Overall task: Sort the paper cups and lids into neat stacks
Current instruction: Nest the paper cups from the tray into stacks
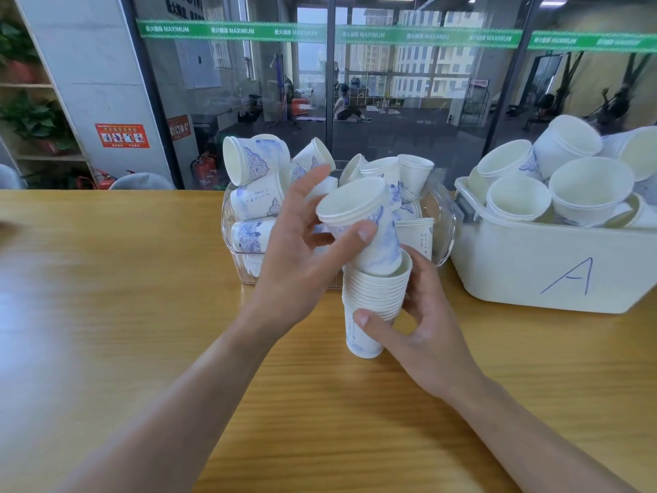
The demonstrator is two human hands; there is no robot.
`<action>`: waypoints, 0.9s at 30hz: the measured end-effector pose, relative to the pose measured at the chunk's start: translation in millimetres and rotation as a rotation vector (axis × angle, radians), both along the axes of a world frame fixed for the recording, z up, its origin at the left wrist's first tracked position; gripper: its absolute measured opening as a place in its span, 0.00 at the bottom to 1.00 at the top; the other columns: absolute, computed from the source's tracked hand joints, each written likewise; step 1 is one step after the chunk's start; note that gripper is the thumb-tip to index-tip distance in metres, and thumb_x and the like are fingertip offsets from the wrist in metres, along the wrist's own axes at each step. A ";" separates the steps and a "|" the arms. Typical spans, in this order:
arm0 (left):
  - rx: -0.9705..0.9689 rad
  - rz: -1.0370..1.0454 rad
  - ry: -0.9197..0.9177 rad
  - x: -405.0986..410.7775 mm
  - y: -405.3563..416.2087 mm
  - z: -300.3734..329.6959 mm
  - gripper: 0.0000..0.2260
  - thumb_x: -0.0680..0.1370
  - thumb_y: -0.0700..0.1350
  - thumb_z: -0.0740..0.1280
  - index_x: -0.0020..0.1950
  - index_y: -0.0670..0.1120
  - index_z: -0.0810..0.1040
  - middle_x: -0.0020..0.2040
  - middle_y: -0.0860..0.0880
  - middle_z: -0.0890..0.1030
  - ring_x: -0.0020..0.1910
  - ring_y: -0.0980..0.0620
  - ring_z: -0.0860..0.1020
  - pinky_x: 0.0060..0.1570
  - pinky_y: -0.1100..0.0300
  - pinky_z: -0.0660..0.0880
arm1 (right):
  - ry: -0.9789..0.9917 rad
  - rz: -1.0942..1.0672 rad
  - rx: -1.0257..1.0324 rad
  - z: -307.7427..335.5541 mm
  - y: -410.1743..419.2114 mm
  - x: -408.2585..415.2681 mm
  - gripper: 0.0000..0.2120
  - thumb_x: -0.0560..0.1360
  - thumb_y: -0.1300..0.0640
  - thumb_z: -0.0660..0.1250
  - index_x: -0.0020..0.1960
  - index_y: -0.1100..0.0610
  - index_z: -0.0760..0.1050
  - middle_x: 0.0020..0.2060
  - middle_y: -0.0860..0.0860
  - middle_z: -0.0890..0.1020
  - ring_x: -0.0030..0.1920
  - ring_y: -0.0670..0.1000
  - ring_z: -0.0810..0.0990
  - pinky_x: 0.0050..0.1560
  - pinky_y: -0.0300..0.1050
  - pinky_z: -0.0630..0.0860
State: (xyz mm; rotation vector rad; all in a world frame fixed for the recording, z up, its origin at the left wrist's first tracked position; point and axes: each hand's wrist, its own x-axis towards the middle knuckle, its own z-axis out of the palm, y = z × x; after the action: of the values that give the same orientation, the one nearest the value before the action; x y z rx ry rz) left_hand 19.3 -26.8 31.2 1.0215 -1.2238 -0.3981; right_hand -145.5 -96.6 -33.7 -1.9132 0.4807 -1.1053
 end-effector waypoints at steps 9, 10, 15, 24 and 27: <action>0.197 0.000 -0.220 -3.9 -1.0 -18.3 0.27 0.72 0.52 0.80 0.69 0.56 0.75 0.60 0.57 0.84 0.61 0.55 0.81 0.65 0.48 0.77 | 0.188 0.086 -0.039 -3.3 -3.0 -11.9 0.45 0.70 0.63 0.75 0.79 0.45 0.57 0.69 0.37 0.75 0.71 0.45 0.75 0.71 0.45 0.72; 0.206 -0.004 -0.222 -4.0 -0.3 -19.2 0.26 0.73 0.52 0.80 0.69 0.56 0.75 0.60 0.58 0.84 0.61 0.55 0.81 0.65 0.47 0.78 | 0.188 0.086 -0.044 -3.4 -3.4 -12.5 0.45 0.70 0.64 0.74 0.79 0.45 0.57 0.70 0.36 0.75 0.71 0.45 0.75 0.71 0.43 0.72; 0.226 -0.033 -0.210 -1.6 -0.2 -25.0 0.29 0.72 0.55 0.80 0.70 0.56 0.74 0.62 0.57 0.83 0.65 0.56 0.79 0.64 0.53 0.77 | 0.091 -0.047 -0.021 -5.2 -11.4 -12.0 0.40 0.72 0.73 0.69 0.75 0.40 0.65 0.66 0.36 0.77 0.68 0.45 0.78 0.65 0.36 0.74; 0.186 0.006 0.044 14.2 -7.5 -9.4 0.11 0.85 0.46 0.64 0.63 0.45 0.81 0.56 0.49 0.87 0.59 0.51 0.83 0.55 0.60 0.80 | 0.087 -0.292 -0.166 10.8 -30.8 -21.1 0.27 0.73 0.72 0.69 0.64 0.48 0.77 0.61 0.41 0.81 0.64 0.42 0.78 0.66 0.37 0.73; 0.216 0.107 0.026 25.7 -26.6 -2.6 0.08 0.83 0.43 0.67 0.60 0.45 0.82 0.54 0.47 0.86 0.56 0.48 0.84 0.56 0.54 0.82 | 0.170 -0.388 -0.351 34.0 -48.5 -22.0 0.22 0.74 0.69 0.70 0.65 0.52 0.77 0.63 0.44 0.78 0.67 0.43 0.75 0.67 0.31 0.67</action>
State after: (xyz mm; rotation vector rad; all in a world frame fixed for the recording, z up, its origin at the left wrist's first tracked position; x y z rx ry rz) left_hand 45.0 -53.4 28.6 1.2572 -1.1143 -0.4658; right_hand -167.5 -145.1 0.3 -2.2949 0.8242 -1.3483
